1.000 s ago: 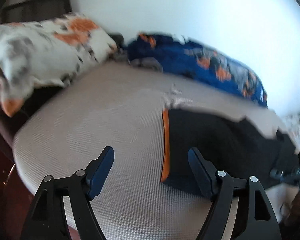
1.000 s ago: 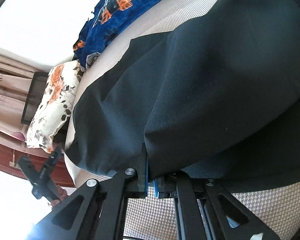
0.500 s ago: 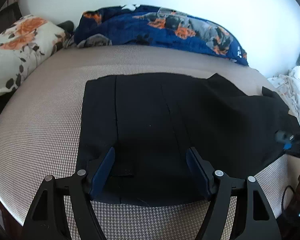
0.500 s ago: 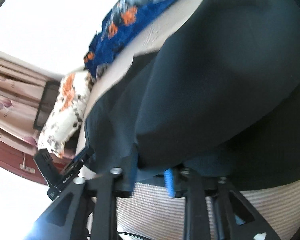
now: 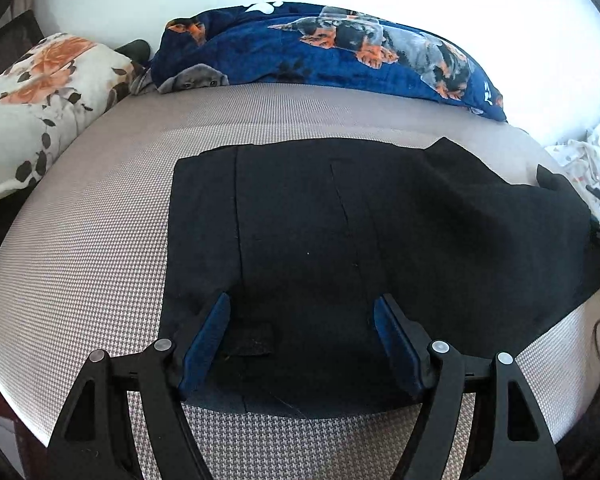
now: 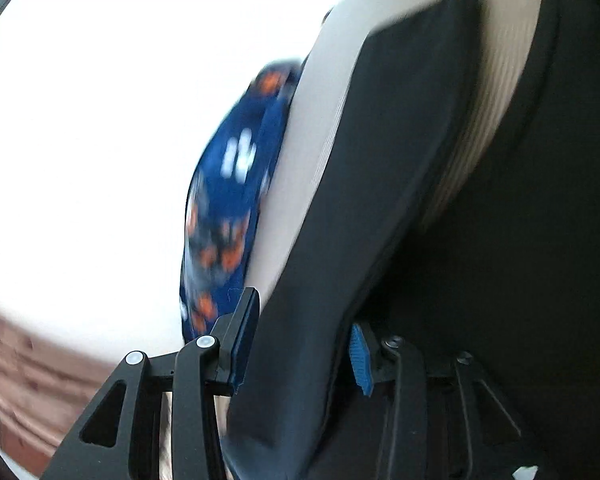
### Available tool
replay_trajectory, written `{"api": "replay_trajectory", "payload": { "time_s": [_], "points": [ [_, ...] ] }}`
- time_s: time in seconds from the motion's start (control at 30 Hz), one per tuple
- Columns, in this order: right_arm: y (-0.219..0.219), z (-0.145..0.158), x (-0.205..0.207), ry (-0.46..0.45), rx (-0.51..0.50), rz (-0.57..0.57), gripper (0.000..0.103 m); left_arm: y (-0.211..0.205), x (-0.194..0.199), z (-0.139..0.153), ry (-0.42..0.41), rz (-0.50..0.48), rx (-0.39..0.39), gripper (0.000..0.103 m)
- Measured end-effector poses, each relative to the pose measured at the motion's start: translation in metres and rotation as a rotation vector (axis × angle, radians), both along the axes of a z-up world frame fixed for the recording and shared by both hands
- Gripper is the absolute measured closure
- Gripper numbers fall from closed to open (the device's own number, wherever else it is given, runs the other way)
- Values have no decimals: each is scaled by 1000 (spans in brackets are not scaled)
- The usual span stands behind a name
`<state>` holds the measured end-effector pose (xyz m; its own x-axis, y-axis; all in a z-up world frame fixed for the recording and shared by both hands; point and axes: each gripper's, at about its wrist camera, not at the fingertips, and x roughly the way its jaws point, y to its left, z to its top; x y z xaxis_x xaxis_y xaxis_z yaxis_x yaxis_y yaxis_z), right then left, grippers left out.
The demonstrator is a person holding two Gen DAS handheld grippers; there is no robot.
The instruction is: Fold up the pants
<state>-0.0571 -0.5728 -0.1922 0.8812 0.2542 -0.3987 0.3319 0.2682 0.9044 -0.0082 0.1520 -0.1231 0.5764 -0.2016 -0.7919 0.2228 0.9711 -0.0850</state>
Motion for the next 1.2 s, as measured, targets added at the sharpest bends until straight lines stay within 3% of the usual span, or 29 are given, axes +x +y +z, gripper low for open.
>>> {"api": "replay_trajectory", "payload": {
  "time_s": [0.1,0.2,0.23,0.37,0.5,0.77,0.87,1.0,1.2],
  "points": [
    [-37,3,4,13,-16,-49,63,-1,2,0,2,3,6,28],
    [-59,3,11,65,-39,-43,96,-1,3,-1,5,5,10,28],
    [-61,4,10,91,-55,-42,98,0,4,-1,7,6,10,28],
    [-58,35,-19,115,-222,-37,98,3,8,-1,18,5,2,27],
    [-61,45,-67,122,-236,-69,99,5,10,-1,22,5,-6,27],
    [-66,14,-142,213,-157,-99,99,6,12,-3,23,-7,-5,26],
    [-67,4,-148,218,-115,-107,100,6,13,-3,23,-17,-1,26],
    [-69,9,-152,251,-151,-77,100,5,13,-3,19,-20,7,25],
    [-95,-4,-184,167,-13,-163,95,4,14,-3,16,-21,13,23]
  ]
}}
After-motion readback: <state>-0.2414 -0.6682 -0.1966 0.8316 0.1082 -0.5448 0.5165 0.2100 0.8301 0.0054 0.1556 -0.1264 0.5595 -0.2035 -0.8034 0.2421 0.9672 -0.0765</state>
